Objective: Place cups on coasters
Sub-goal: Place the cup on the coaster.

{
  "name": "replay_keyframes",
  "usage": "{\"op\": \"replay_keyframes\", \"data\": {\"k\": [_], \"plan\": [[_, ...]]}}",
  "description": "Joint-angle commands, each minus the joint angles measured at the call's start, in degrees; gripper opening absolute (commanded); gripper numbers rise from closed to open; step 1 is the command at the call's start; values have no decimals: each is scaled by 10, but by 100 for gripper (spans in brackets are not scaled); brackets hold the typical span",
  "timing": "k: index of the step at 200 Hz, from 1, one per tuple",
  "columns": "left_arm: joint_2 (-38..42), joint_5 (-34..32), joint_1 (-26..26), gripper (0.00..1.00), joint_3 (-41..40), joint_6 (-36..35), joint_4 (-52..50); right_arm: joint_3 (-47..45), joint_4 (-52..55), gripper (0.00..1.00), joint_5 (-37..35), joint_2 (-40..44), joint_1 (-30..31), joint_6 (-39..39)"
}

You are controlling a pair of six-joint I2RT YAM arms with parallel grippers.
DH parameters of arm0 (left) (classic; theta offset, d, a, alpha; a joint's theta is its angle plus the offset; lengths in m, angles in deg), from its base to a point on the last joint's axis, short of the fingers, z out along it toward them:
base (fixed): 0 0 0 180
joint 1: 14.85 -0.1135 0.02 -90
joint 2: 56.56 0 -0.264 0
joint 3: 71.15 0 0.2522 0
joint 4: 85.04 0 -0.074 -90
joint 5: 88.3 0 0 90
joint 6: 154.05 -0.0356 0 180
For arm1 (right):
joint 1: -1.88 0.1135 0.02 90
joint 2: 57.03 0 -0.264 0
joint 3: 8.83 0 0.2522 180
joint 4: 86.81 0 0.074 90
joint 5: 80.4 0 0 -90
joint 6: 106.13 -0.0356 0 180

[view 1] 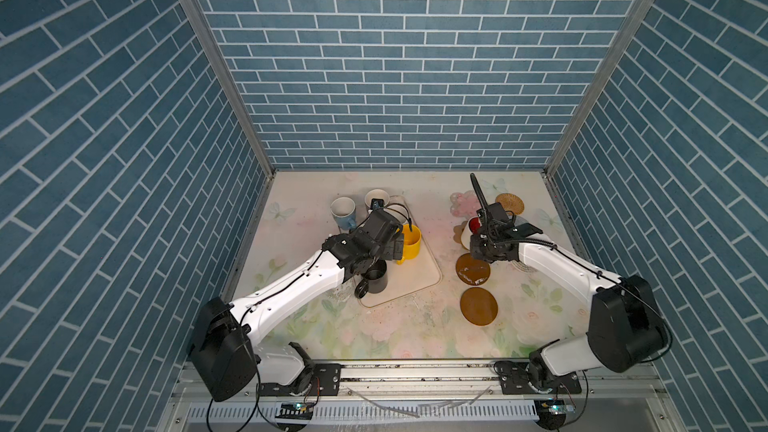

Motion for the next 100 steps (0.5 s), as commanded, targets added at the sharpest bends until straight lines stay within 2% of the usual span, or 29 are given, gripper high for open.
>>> {"op": "replay_keyframes", "data": {"k": [1,100], "plan": [[-26,18,-12,99,28,-18,30,71,-52,0,12,-34,-22,37],[-147,43,-47,99,103,-48,88,260,-72,0,2,-220,-78,82]]}}
